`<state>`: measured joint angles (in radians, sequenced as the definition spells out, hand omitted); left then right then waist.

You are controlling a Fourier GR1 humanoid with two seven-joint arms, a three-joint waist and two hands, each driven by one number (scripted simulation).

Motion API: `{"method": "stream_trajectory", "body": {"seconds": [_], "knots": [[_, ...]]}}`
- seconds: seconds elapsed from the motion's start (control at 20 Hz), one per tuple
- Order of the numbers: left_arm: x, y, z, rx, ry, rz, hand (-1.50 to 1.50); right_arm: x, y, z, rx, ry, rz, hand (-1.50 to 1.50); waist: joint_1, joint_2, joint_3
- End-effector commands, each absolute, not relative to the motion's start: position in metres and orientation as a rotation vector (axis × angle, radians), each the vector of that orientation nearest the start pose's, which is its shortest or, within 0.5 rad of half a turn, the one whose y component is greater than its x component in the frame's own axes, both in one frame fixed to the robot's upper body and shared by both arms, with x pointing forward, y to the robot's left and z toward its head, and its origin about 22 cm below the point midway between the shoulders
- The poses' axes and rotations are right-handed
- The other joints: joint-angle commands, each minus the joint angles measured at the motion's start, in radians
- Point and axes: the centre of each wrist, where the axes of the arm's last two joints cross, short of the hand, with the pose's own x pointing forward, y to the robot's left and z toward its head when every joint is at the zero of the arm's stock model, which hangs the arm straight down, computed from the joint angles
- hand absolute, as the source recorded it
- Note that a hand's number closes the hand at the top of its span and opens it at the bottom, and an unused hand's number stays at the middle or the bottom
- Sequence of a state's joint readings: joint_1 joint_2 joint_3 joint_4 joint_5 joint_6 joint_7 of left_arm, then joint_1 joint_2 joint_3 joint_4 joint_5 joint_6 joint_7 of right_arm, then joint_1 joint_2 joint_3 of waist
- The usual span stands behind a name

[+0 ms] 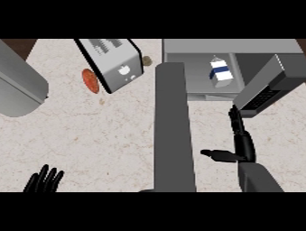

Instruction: Pick up the milk, place it into the microwave and close the microwave

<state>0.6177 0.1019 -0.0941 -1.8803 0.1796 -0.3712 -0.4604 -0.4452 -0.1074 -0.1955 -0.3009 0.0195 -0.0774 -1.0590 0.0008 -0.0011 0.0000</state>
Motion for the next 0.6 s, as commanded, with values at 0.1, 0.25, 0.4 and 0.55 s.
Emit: {"method": "stream_trajectory", "body": {"seconds": [0.1,0.25,0.4,0.55], "knots": [[0.1,0.256,-0.018,-0.434,-1.744,-0.113,-1.5,0.235,-0.3,-0.158,-0.197,-1.865,0.031,1.5,-0.013,-0.004,-0.001],[0.12,0.234,-0.036,-0.437,-1.698,-0.202,-1.5,0.237,-0.321,-0.145,-0.19,-1.846,0.03,1.5,-0.016,-0.003,-0.001],[0.139,0.229,-0.034,-0.439,-1.678,-0.322,1.5,0.21,-0.341,-0.148,-0.211,-1.811,0.02,-1.5,-0.024,-0.003,-0.002],[0.128,0.19,-0.034,-0.445,-1.711,-0.407,1.5,0.185,-0.362,-0.153,-0.258,-1.812,-0.054,-1.5,-0.009,-0.002,0.0]]}}
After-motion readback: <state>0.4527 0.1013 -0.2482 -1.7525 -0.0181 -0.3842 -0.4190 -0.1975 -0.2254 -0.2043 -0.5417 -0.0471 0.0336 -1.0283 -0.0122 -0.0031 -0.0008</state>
